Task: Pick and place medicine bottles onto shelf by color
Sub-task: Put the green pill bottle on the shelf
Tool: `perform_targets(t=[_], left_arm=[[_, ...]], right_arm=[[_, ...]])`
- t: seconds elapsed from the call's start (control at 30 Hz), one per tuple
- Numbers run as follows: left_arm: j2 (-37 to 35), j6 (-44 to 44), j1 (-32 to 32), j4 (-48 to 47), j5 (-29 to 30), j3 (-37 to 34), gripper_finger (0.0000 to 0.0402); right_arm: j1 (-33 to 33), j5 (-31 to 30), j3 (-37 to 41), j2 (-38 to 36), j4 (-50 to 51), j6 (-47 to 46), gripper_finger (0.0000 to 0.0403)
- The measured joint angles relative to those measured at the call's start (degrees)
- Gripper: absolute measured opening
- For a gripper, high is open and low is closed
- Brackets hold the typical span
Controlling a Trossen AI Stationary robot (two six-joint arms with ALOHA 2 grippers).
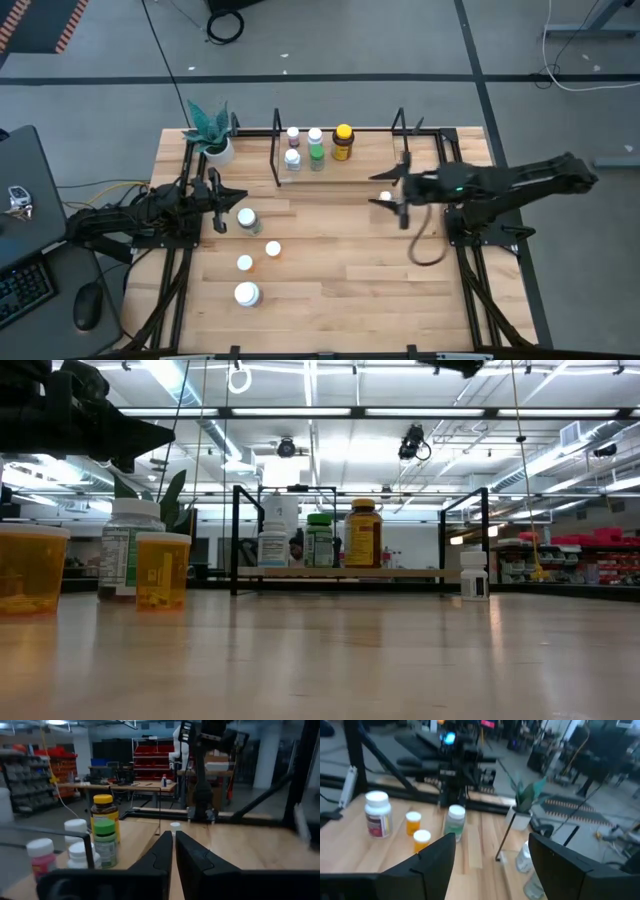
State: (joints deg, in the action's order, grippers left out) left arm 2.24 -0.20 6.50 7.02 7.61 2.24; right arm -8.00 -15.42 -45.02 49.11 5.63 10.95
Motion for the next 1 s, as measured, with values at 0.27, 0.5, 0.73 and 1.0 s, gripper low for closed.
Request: perform_targets(t=[0.27,0.5,0.73,1.0], left_arm=[[-0.02,-15.89,0.01,0.98,0.01,0.00,0.0028],[0.68,-17.95,0.02,1.40,-2.88,0.27,0.0025],[7.87,-18.33,0.02,1.32,-5.25,3.89,0.0014],[20.33,-16.73,0.02,2.09,-12.44,7.79,0.0055]], right_arm=[[0.03,5.04,9.15,-20.30,1.44,0.62,0.0258],[0.03,5.43,14.03,-33.56,3.62,-1.63,0.0257],[0.03,6.77,17.77,-39.22,5.94,-3.74,0.0236],[0.01,6.49,29.05,-40.90,-10.42,-5.98,0.0217]])
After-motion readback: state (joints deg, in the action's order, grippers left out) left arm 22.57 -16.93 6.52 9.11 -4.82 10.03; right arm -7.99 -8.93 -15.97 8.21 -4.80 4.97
